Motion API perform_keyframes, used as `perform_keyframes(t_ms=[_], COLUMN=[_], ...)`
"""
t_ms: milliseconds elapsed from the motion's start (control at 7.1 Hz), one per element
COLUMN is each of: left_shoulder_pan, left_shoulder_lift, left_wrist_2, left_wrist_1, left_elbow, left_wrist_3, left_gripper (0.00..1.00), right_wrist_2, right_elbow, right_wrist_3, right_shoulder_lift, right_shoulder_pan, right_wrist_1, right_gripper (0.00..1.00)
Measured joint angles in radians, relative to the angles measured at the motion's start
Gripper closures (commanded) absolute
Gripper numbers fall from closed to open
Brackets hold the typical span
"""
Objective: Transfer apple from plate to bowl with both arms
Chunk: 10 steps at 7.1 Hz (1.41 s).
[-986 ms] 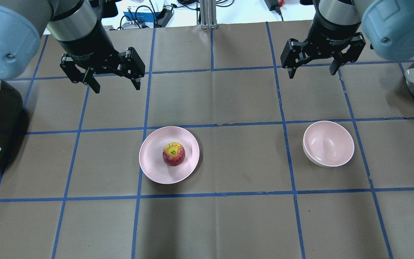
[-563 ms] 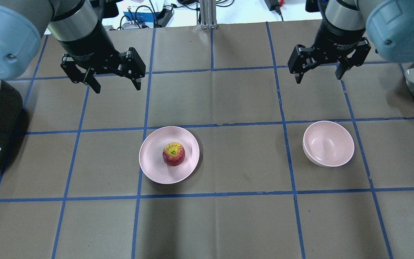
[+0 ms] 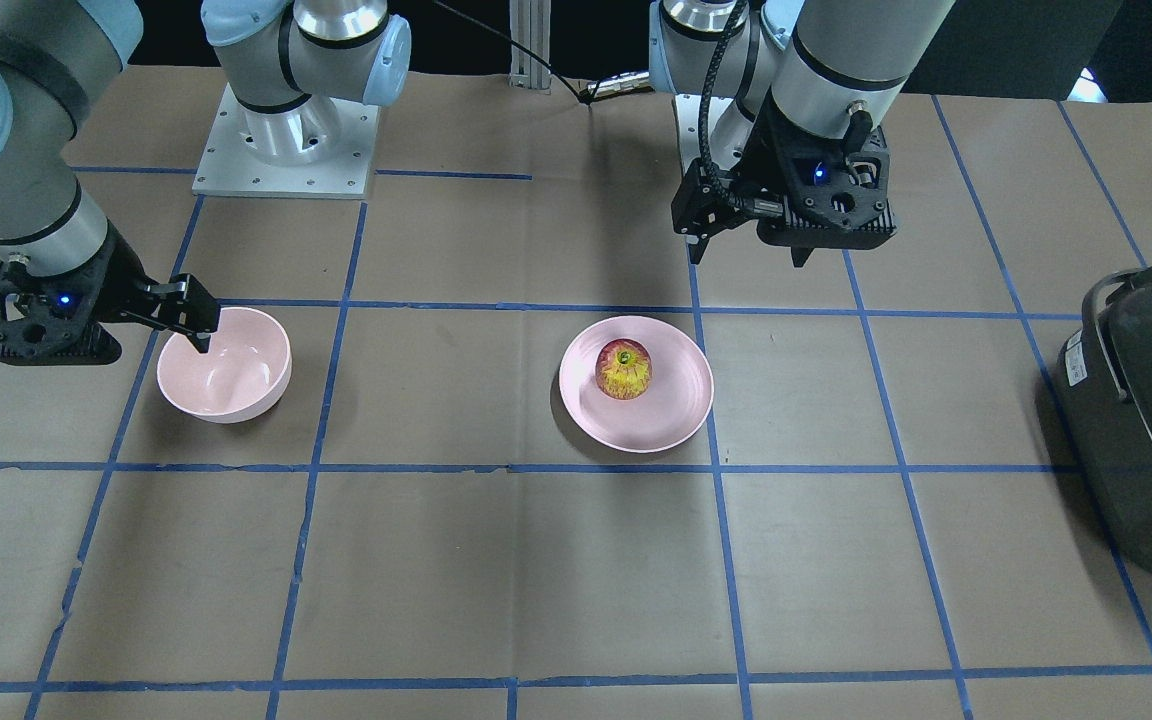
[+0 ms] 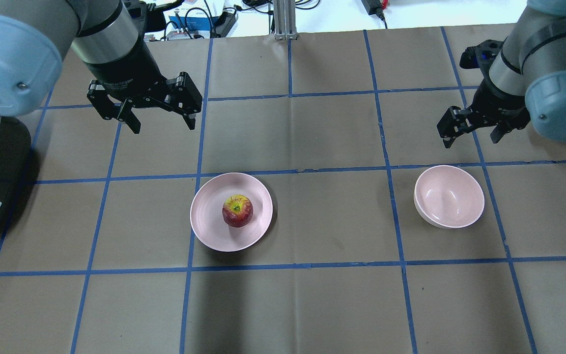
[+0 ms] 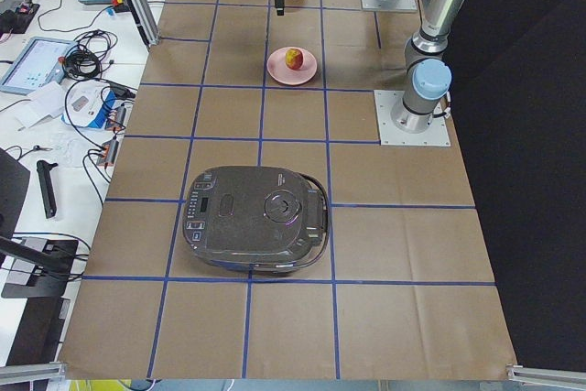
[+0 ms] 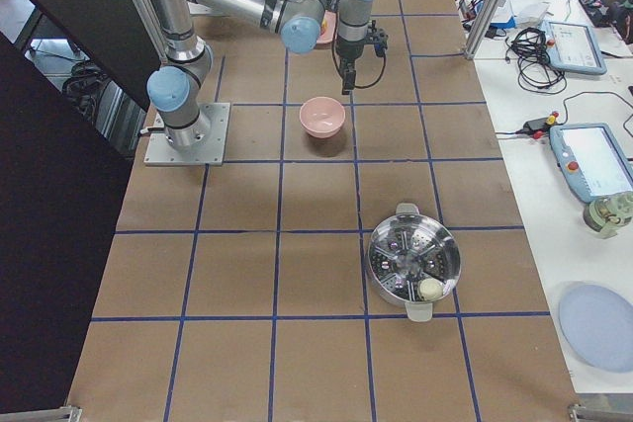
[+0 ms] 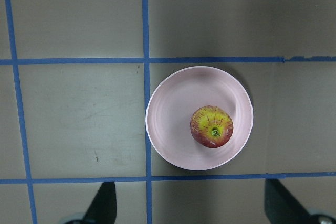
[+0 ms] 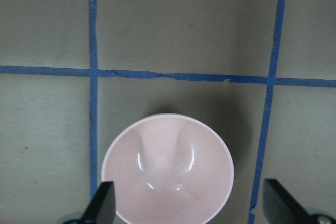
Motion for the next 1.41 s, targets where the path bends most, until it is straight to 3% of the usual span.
perform_keyframes(t_ms=[563,704,986,1268,1408], left_shoulder_pan=[0.0,0.0,-0.001,-0.018,-0.045], left_shoulder_lift=[0.004,0.004,0.002,-0.024,-0.039], left_wrist_2=[0.002,0.001,-0.003,-0.01,-0.011], left_wrist_1=[0.006,0.005,0.001,0.003,0.008], left_elbow=[-0.007,-0.006,-0.004,-0.005,-0.014], left_wrist_3=[0.0,-0.001,-0.006,-0.069,-0.122], left_gripper=[0.0,0.0,0.0,0.0,0.0], right_wrist_2=[0.011,0.009,0.001,-0.004,-0.005], right_elbow=[0.174,0.204,0.225,0.23,0.231], right_wrist_3=[-0.118,-0.121,-0.124,-0.124,-0.122], right_shoulder_lift=[0.077,0.082,0.084,0.084,0.084], right_shoulder_pan=[-0.151,-0.157,-0.162,-0.163,-0.163], right_wrist_1=[-0.155,-0.179,-0.187,-0.18,-0.174], right_gripper=[0.01,0.08,0.37,0.93,0.98])
